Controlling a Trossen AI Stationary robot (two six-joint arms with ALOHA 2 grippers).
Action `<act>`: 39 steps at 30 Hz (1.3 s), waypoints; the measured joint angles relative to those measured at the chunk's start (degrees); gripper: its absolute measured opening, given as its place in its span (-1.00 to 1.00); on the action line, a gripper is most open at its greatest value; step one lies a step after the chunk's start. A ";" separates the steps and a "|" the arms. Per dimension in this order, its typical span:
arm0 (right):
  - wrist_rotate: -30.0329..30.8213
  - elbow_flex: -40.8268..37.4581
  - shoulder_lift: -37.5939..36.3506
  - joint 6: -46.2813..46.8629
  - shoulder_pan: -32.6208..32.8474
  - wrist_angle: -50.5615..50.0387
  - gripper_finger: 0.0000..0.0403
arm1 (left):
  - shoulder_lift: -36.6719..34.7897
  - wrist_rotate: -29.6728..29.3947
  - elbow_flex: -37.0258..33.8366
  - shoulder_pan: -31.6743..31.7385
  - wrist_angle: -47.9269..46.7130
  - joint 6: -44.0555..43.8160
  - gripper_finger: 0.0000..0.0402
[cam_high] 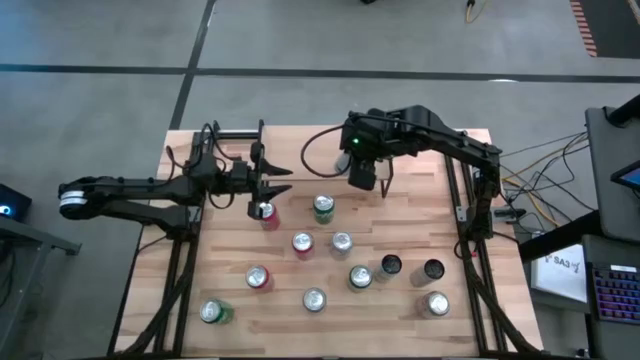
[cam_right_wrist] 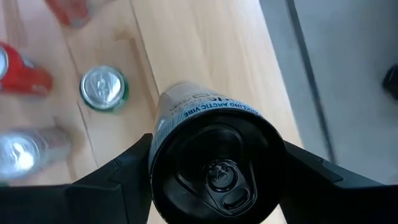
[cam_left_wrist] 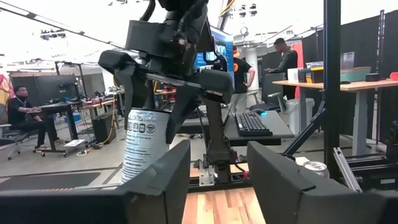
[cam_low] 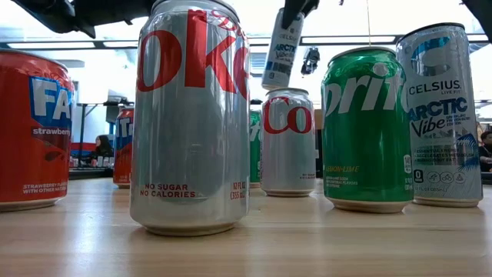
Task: Place canned beverage on shelf
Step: Put the top white-blue soda can on the shelf
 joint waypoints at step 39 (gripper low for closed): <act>-1.03 -0.07 0.47 5.61 -3.51 0.17 0.23 | -0.32 0.02 0.00 0.00 -2.77 -6.58 -0.23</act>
